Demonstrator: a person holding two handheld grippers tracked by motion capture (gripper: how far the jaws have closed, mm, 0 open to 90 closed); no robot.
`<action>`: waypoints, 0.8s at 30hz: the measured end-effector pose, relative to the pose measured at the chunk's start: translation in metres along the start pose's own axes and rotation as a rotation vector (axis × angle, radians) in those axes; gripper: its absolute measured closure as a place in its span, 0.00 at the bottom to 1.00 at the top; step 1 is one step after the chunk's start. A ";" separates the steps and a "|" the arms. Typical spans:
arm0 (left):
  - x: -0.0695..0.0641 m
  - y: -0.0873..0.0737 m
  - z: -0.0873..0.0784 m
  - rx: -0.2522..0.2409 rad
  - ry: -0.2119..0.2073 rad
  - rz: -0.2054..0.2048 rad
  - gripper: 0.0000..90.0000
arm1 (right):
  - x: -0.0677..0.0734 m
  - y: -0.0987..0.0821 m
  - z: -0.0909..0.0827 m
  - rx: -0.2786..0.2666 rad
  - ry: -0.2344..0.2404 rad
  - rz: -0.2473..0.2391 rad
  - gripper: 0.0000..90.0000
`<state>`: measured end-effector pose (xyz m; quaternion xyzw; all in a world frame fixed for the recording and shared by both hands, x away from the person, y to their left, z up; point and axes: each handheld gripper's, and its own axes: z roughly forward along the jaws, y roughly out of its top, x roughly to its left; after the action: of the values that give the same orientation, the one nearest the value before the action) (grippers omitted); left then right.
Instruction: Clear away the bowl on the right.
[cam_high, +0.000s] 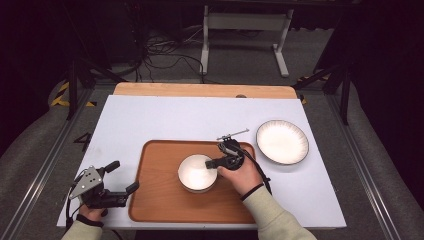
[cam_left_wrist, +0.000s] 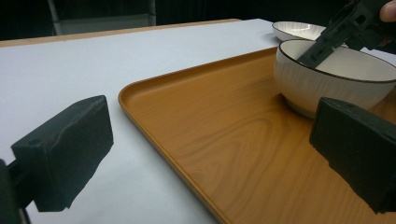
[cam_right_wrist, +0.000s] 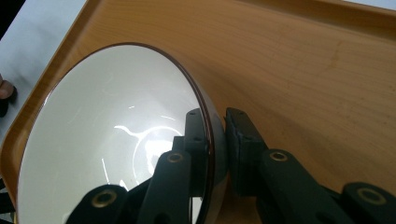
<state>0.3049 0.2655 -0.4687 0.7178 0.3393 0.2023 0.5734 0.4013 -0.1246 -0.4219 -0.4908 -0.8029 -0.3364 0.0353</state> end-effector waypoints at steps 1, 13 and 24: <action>0.000 0.000 0.000 0.000 0.000 -0.001 0.00 | 0.000 0.000 0.000 -0.002 0.002 0.000 0.89; 0.000 0.000 0.000 0.000 -0.001 -0.001 0.00 | -0.001 -0.001 -0.002 -0.009 0.023 -0.041 0.79; 0.000 0.000 0.000 0.000 0.002 -0.001 0.00 | 0.001 0.000 -0.017 -0.133 -0.001 -0.148 0.61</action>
<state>0.3051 0.2657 -0.4687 0.7175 0.3403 0.2027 0.5729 0.3963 -0.1330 -0.4083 -0.4314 -0.8130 -0.3903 -0.0229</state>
